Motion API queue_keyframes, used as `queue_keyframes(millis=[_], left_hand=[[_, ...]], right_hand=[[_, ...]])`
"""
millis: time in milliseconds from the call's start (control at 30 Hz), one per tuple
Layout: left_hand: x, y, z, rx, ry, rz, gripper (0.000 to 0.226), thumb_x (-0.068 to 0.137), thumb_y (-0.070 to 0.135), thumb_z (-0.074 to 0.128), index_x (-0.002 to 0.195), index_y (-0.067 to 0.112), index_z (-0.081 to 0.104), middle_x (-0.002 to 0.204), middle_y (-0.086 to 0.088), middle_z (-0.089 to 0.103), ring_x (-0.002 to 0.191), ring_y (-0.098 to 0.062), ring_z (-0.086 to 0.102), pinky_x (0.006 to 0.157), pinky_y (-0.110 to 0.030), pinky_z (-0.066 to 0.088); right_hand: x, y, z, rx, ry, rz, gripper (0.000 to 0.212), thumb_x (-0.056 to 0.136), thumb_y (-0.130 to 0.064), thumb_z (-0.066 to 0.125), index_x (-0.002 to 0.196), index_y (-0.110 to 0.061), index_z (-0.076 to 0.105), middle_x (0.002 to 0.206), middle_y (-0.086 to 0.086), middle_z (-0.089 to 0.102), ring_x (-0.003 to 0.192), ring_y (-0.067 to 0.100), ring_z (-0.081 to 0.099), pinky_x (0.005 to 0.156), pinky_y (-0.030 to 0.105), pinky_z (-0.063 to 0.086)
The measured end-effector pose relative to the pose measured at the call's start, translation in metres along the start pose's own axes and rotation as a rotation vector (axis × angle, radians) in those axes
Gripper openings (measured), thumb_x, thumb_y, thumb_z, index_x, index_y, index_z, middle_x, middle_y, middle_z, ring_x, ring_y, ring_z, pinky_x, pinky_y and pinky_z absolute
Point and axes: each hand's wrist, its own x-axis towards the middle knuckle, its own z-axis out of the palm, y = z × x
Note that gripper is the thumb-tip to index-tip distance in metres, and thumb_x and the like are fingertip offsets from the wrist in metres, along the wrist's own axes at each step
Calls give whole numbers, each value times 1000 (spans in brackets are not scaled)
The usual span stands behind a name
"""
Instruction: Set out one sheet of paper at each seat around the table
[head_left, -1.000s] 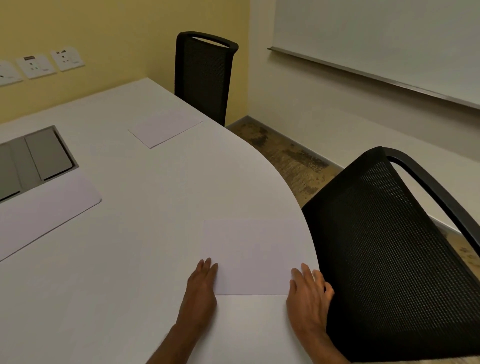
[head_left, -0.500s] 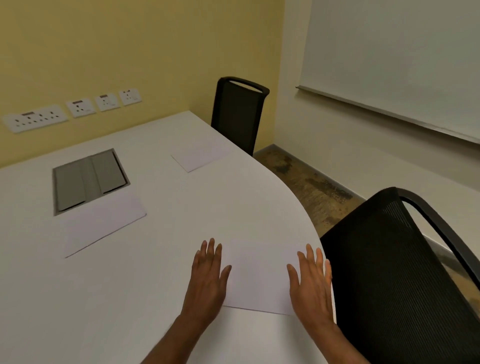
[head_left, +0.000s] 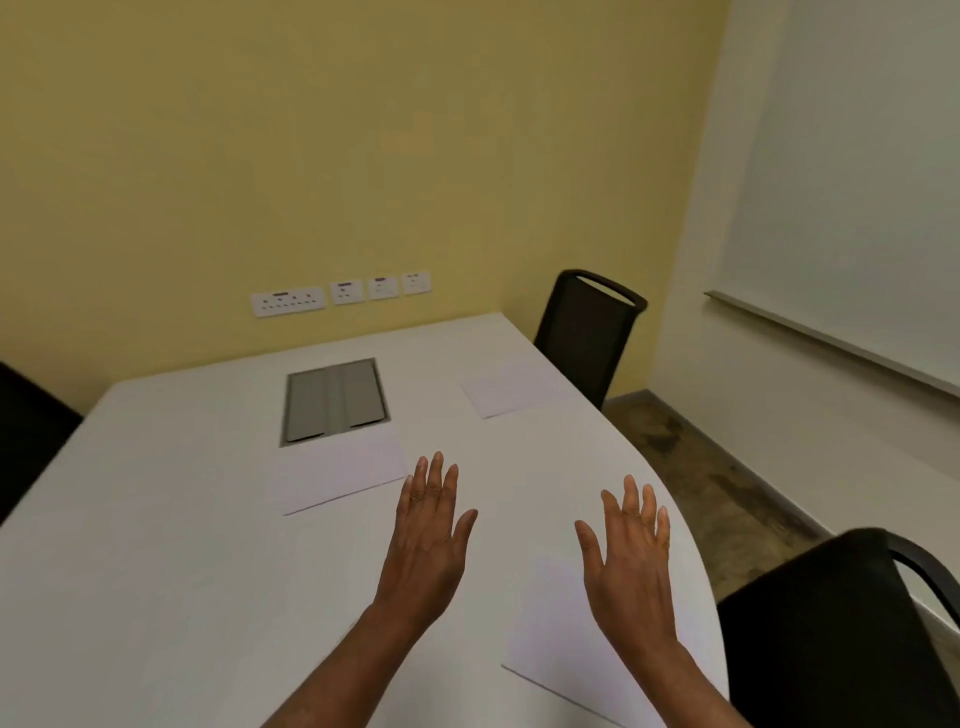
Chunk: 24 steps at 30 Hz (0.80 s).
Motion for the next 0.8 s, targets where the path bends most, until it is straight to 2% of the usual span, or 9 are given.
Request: queue_keyframes(millis=[200, 333, 567, 800], left_hand=[[-3, -32, -56, 82, 109, -87, 60, 104, 38, 34, 156, 14, 17, 166, -2, 7, 153, -16, -3, 122, -43, 9], [-12, -71, -91, 106, 164, -151, 60, 104, 37, 36, 157, 15, 17, 166, -2, 8, 153, -15, -2, 122, -42, 9], [-31, -158, -147, 174, 249, -258, 60, 104, 42, 29, 156, 13, 20, 166, -4, 8, 153, -16, -3, 122, -40, 7], [-43, -221, -163, 200, 280, -314, 62, 103, 45, 26, 155, 12, 22, 166, -5, 10, 153, -18, 0, 123, -41, 8]], right_hand=[[28, -64, -1, 76, 3, -123, 66, 101, -55, 31, 147, -10, 49, 165, 12, 24, 156, 28, 10, 125, 51, 9], [41, -114, 14, 92, -30, -213, 66, 102, -54, 30, 148, -11, 48, 166, 11, 21, 156, 25, 5, 126, 48, 4], [41, -216, 59, 121, -73, -349, 61, 103, -49, 34, 145, -8, 49, 165, 15, 23, 156, 28, 5, 125, 51, 8], [35, -288, 99, 147, -122, -430, 58, 105, -46, 37, 149, -10, 45, 167, 12, 17, 156, 25, 1, 124, 48, 6]])
